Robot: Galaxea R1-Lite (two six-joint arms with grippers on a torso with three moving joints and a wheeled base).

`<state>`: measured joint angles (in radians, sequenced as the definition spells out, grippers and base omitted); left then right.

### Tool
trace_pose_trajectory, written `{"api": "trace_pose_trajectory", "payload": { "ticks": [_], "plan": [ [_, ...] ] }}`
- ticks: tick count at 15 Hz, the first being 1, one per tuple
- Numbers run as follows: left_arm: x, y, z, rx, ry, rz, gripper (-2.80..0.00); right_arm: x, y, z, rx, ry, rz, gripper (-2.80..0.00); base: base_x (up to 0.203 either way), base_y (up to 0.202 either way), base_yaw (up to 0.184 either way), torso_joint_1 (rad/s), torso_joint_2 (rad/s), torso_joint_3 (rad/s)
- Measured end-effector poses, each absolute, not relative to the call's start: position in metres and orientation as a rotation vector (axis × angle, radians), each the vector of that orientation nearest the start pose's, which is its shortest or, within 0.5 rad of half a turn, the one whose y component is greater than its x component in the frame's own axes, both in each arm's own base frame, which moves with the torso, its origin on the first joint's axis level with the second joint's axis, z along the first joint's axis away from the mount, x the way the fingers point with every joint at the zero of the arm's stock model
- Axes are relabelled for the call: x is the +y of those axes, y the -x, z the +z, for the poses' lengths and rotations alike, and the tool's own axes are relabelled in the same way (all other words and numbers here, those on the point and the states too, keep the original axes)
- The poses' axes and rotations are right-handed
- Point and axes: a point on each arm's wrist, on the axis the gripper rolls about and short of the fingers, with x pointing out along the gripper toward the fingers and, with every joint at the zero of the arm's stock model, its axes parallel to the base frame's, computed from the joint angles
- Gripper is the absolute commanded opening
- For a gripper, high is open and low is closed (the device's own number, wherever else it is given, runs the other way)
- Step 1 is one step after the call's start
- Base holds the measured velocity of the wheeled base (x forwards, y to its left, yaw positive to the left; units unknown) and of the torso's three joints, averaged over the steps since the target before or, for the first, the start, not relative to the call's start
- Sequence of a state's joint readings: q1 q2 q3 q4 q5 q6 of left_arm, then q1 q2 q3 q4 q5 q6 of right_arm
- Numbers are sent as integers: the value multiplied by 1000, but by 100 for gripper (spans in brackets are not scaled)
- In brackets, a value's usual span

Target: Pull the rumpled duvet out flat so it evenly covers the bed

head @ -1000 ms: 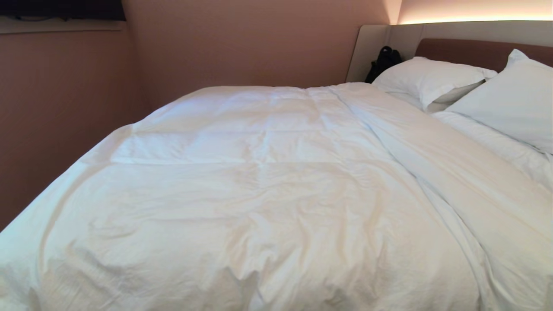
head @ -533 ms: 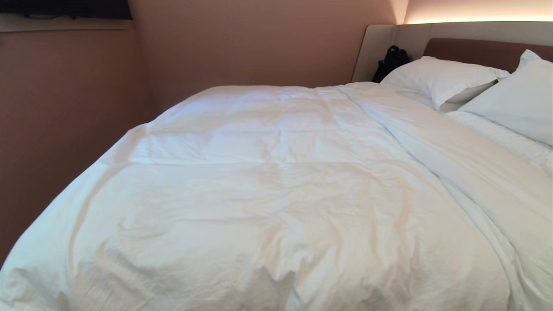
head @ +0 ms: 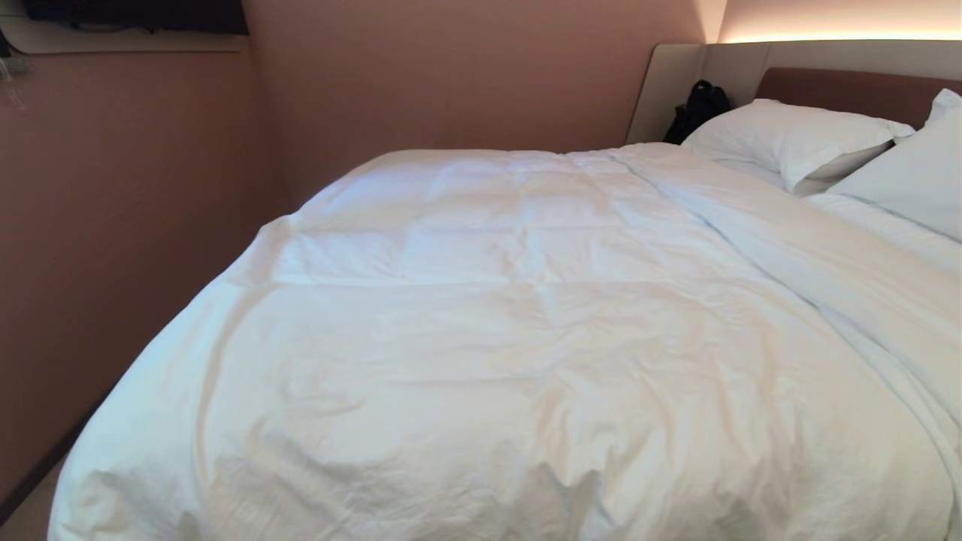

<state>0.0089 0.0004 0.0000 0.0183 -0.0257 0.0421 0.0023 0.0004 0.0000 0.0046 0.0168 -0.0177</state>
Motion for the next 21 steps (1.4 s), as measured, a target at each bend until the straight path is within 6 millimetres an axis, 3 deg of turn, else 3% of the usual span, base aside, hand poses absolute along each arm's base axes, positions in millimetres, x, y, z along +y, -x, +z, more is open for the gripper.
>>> {"api": "trace_pose_trajectory", "payload": {
  "ticks": [4,15,21],
  "plan": [
    [-1,23,74,18,-44,-18,-280,0,23,75,5,18,19,-280,0,141,1,5,4,-2],
    [-1,23,74,19,-47,-18,-280,0,23,75,5,18,19,-280,0,6,0,1,1,0],
    [-1,23,74,18,-50,-17,-280,0,23,75,5,18,18,-280,0,183,3,3,3,3]
  ]
}}
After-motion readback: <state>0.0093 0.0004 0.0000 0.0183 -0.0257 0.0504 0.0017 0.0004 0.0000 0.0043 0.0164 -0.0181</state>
